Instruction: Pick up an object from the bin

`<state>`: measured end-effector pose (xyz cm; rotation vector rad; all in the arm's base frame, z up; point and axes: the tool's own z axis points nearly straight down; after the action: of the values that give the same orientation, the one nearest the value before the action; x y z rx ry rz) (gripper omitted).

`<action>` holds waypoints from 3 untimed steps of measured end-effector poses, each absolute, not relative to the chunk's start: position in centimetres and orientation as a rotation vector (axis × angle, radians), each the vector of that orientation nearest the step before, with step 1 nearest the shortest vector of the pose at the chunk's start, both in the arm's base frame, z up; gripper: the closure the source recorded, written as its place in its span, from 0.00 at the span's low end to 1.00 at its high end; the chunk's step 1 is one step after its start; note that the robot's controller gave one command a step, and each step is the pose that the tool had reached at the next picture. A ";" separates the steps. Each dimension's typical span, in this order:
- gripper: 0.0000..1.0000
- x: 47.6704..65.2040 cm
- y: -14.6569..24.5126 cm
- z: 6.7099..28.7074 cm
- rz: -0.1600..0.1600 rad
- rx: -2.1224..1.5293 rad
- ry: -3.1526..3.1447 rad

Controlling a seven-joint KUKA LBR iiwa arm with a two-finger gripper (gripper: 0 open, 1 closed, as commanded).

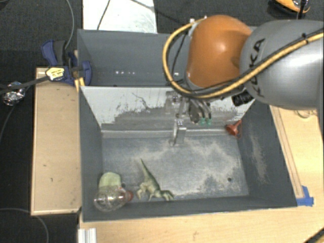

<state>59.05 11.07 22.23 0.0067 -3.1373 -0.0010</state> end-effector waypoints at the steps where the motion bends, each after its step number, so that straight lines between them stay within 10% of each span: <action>1: 0.00 59.2 11.0 22.7 -0.002 0.004 -3.145; 3: 0.00 55.4 10.7 15.2 -0.003 0.153 -3.144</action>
Offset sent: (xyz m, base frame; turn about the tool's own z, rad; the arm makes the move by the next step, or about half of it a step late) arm -0.0567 0.0096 -0.0827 -0.1819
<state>55.45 10.74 15.17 0.1531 -3.1442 -0.0034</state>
